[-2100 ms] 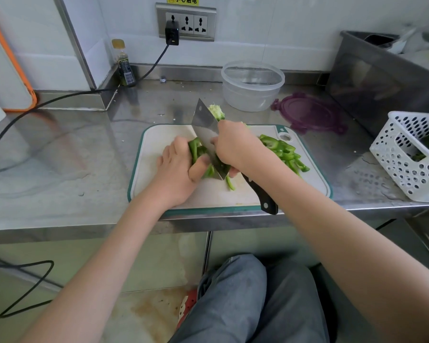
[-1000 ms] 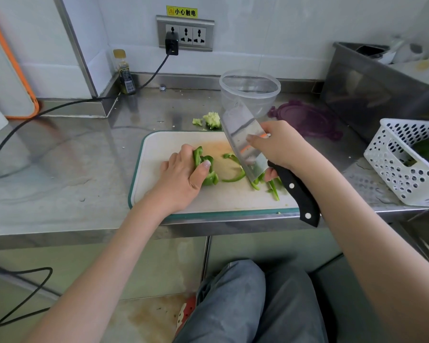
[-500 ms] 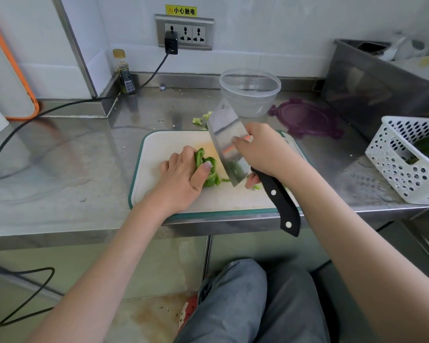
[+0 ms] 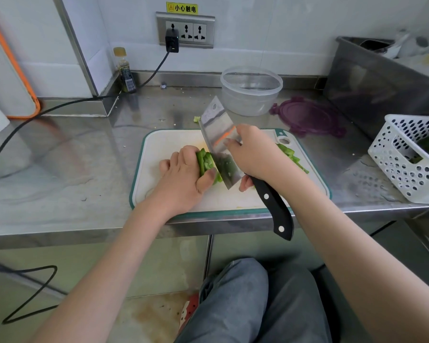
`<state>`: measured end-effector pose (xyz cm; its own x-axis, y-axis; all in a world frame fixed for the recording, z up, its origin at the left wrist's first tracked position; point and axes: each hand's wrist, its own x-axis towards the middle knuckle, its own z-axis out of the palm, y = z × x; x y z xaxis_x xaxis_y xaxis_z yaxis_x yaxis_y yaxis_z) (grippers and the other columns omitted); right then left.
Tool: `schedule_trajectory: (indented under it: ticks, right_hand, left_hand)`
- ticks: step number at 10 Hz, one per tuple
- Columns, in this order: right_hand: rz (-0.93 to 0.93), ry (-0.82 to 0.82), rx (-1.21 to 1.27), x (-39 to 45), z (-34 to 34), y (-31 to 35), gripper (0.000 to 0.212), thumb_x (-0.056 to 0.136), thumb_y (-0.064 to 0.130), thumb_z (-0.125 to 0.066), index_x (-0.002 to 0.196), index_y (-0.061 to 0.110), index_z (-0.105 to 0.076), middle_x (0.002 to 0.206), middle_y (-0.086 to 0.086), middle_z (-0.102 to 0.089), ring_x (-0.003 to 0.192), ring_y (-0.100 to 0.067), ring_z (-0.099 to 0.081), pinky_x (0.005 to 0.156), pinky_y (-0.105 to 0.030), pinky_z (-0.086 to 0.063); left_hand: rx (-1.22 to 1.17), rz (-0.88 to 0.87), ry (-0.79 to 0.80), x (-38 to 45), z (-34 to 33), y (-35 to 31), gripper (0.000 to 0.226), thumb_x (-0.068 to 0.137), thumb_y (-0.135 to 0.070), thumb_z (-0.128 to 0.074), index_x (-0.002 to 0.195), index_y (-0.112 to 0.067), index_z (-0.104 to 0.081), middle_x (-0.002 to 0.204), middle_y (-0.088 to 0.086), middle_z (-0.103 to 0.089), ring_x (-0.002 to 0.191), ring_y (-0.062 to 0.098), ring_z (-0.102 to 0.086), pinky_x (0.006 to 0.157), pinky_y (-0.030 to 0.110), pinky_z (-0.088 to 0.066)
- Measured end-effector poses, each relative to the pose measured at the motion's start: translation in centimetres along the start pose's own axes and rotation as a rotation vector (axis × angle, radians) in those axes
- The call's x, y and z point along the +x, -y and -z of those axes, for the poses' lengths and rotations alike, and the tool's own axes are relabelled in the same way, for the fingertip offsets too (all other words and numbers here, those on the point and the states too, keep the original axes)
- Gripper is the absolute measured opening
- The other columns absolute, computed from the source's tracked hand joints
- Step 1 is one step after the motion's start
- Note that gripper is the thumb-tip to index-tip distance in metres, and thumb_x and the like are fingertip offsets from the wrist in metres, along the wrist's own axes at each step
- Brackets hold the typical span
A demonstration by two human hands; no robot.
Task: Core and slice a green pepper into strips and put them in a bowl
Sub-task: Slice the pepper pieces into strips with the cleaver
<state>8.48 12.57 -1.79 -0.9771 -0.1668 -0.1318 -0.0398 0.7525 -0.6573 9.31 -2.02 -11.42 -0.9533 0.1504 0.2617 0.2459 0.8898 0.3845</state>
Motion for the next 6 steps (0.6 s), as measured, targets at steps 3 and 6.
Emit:
schedule_trajectory:
  ticks: [3, 6]
  right_hand:
    - [0.111, -0.126, -0.128, 0.7, -1.7, -0.7, 0.013, 0.098, 0.022, -0.037, 0.094, 0.011, -0.042, 0.065, -0.003, -0.05, 0.048, -0.013, -0.05, 0.027, -0.012, -0.036]
    - [0.091, -0.108, -0.23, 1.2, -3.0, 0.2, 0.006, 0.096, 0.012, -0.042, 0.099, 0.009, -0.045, 0.071, -0.004, -0.044, 0.069, -0.03, -0.059, 0.043, -0.027, -0.044]
  left_hand:
    - [0.005, -0.004, 0.031, 0.1, -0.2, 0.3, 0.061, 0.068, -0.066, -0.002, 0.101, -0.019, -0.023, 0.104, 0.001, -0.034, 0.096, 0.018, -0.031, 0.081, 0.031, -0.017]
    - [0.029, 0.014, 0.014, 0.1, -0.2, 0.1, 0.063, 0.069, -0.066, 0.0, 0.097, -0.017, -0.028, 0.097, 0.0, -0.029, 0.09, 0.018, -0.03, 0.079, 0.03, -0.017]
